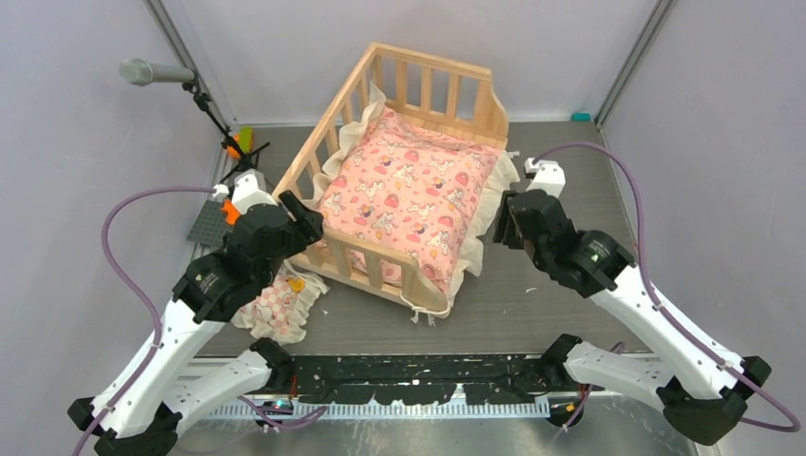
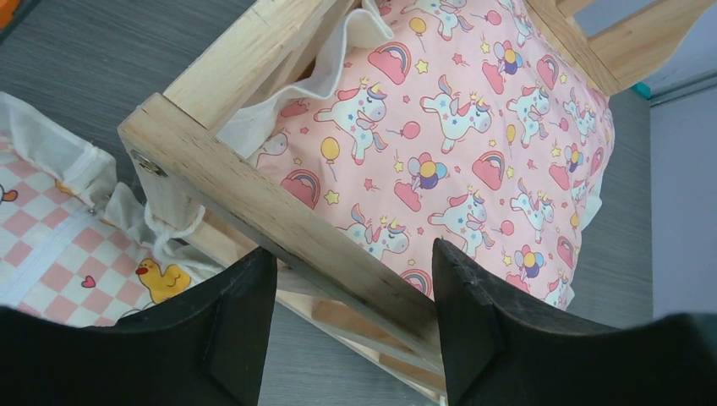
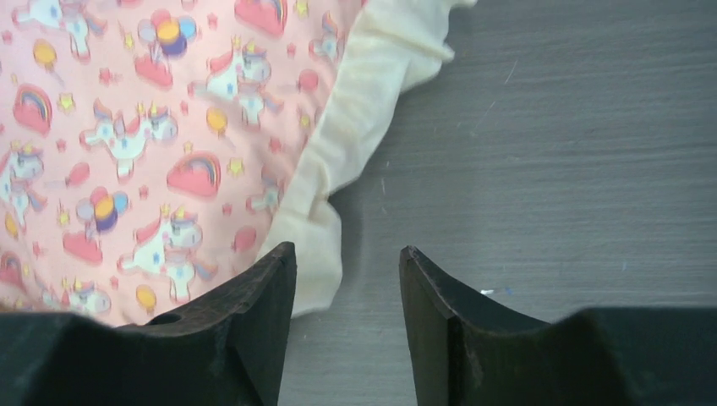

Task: Set up the pet bed
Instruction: Adjust the bed frame at the center of the board.

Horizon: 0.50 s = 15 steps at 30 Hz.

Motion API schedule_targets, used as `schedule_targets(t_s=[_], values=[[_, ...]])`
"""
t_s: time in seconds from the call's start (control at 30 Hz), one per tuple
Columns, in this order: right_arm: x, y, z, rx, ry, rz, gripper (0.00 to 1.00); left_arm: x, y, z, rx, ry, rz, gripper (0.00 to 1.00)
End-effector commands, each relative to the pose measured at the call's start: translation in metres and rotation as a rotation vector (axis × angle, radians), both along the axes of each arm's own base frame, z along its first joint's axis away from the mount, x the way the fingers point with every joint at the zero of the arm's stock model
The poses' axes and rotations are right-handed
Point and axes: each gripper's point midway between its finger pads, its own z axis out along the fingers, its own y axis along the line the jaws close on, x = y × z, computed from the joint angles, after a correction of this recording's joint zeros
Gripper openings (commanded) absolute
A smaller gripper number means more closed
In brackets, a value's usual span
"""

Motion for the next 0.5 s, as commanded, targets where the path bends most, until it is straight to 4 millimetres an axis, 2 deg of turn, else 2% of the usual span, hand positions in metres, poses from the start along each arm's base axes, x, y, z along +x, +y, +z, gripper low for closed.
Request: schedule_targets(t_s=[0.0, 0.07, 0.13, 0.3, 0.37, 0.47], values=[[0.034, 0.000, 0.054, -0.032, -0.091, 0.064, 0.57, -0.037, 0.019, -0.058, 0.434, 0.199, -0.289, 0.00], [0.053, -0.001, 0.068, -0.050, -0.078, 0.128, 0.62, -0.029, 0.014, -0.058, 0.448, 0.197, -0.299, 0.00], [0.081, -0.009, 0.072, -0.092, -0.044, 0.155, 0.65, -0.017, 0.012, -0.061, 0.480, 0.210, -0.303, 0.00], [0.139, -0.026, 0.075, -0.162, -0.001, 0.213, 0.69, 0.017, 0.012, -0.061, 0.458, 0.216, -0.298, 0.00], [0.164, -0.037, 0.077, -0.203, -0.022, 0.243, 0.70, 0.031, 0.018, -0.060, 0.426, 0.215, -0.291, 0.00], [0.197, -0.041, 0.078, -0.217, -0.090, 0.333, 0.70, 0.048, 0.022, -0.057, 0.413, 0.204, -0.329, 0.00]])
